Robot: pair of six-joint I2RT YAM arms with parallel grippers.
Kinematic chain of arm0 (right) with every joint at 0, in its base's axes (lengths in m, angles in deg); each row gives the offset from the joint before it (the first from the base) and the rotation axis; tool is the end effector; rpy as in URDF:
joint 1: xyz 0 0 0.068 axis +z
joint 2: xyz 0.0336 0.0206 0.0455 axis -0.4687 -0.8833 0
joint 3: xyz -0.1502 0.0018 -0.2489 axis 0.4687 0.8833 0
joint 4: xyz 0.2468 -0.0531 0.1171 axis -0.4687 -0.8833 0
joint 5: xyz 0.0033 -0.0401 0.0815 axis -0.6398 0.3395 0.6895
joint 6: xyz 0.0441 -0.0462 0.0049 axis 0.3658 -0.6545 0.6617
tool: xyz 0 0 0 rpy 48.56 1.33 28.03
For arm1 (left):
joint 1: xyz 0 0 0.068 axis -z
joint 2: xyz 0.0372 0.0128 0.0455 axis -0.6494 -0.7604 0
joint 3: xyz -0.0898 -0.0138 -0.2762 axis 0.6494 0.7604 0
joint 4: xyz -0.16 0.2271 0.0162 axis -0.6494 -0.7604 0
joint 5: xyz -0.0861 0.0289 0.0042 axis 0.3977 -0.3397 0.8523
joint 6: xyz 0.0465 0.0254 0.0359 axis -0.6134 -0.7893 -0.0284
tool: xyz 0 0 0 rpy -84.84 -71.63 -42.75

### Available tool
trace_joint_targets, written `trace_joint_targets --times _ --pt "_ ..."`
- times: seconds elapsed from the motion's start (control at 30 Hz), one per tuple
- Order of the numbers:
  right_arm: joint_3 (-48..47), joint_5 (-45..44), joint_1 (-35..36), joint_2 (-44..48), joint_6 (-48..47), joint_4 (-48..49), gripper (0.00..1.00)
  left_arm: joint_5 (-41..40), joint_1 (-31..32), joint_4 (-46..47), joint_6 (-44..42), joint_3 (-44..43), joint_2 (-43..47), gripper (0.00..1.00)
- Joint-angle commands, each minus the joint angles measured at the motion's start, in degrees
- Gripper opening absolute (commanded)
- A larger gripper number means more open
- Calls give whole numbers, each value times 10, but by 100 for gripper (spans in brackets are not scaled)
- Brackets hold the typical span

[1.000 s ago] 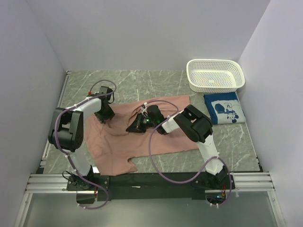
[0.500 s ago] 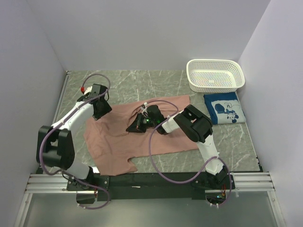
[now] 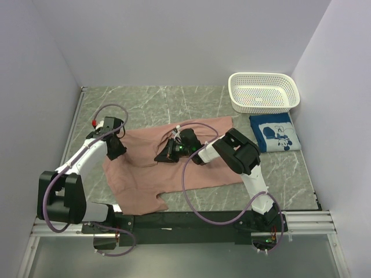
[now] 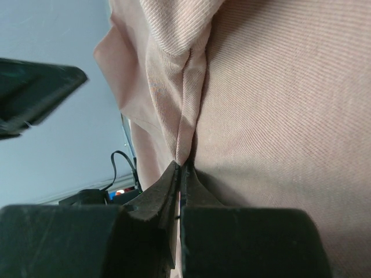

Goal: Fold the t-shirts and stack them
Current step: Fold the tshirt

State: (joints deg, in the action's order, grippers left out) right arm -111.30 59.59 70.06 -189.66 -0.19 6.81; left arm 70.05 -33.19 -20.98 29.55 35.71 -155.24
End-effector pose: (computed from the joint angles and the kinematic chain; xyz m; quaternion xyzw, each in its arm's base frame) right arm 0.3223 0.3303 0.0736 -0.0019 0.8202 0.5639 0.0963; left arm 0.2732 -0.0206 0.2135 -0.3251 0.9069 0.0331 0.2660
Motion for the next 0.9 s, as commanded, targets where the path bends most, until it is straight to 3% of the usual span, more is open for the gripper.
trace_joint_targets --times 0.0,0.2,0.87 --pt "-5 6 -4 -15 -4 30 0 27 -1 16 -45 16 -3 34" --pt "-9 13 -4 -19 0 35 0 76 -1 45 -66 5 -49 35" --pt "-12 18 -4 -26 4 36 0 93 0 52 -77 -65 -159 37"
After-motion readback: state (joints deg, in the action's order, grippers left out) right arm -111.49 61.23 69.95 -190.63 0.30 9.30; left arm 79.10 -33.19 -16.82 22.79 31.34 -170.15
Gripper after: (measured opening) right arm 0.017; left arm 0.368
